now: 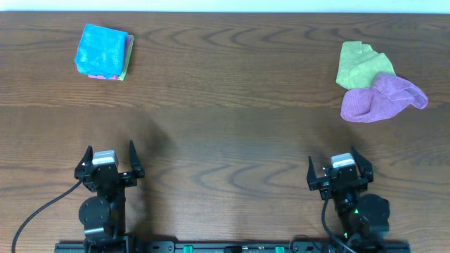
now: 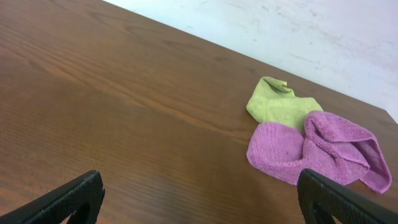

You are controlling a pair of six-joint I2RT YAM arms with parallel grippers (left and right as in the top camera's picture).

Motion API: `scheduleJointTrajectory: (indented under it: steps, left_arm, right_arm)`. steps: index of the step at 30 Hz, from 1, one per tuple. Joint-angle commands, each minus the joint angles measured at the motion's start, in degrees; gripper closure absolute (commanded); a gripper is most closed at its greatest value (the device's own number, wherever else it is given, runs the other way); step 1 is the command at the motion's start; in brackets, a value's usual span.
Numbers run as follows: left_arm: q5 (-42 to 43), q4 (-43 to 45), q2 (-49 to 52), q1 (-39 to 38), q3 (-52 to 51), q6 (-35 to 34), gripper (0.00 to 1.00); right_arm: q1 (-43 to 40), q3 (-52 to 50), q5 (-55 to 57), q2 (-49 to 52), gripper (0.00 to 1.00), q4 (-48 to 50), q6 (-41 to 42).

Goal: Fold the cloth

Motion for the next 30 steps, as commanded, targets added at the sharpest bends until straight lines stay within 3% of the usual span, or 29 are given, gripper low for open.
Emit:
scheduleJointTrajectory:
  steps: [1,17,21,24,30]
  left_arm:
    - [-1.4,-1.2,-0.1,-0.2,-2.0,-0.6,0.05]
    - [-1.4,-1.2,-0.1,-0.2,-2.0,-0.7,0.05]
    - [-1.4,-1.2,-0.1,-0.2,-2.0,-0.6,0.04]
    - [-1.4,-1.2,-0.1,-0.2,-2.0,-0.6,0.04]
    - [-1.4,-1.2,-0.1,-0.2,-2.0,-0.7,0.05]
  right_arm:
    - [0.2,-0.5,-0.1,-0.6,0.01,0.0,-0.6]
    - [0.2,-0.5,-0.9,-0.6,0.01,2.8,-0.3]
    - [0.2,-0.5,-1.6,-0.6,0.01,11.6,9.8]
    - [0.2,-0.5,4.3,-0.2,0.01,17.9,21.1]
    - [-0.8,4.9,13.0,10.2,0.01,23.2,29.6]
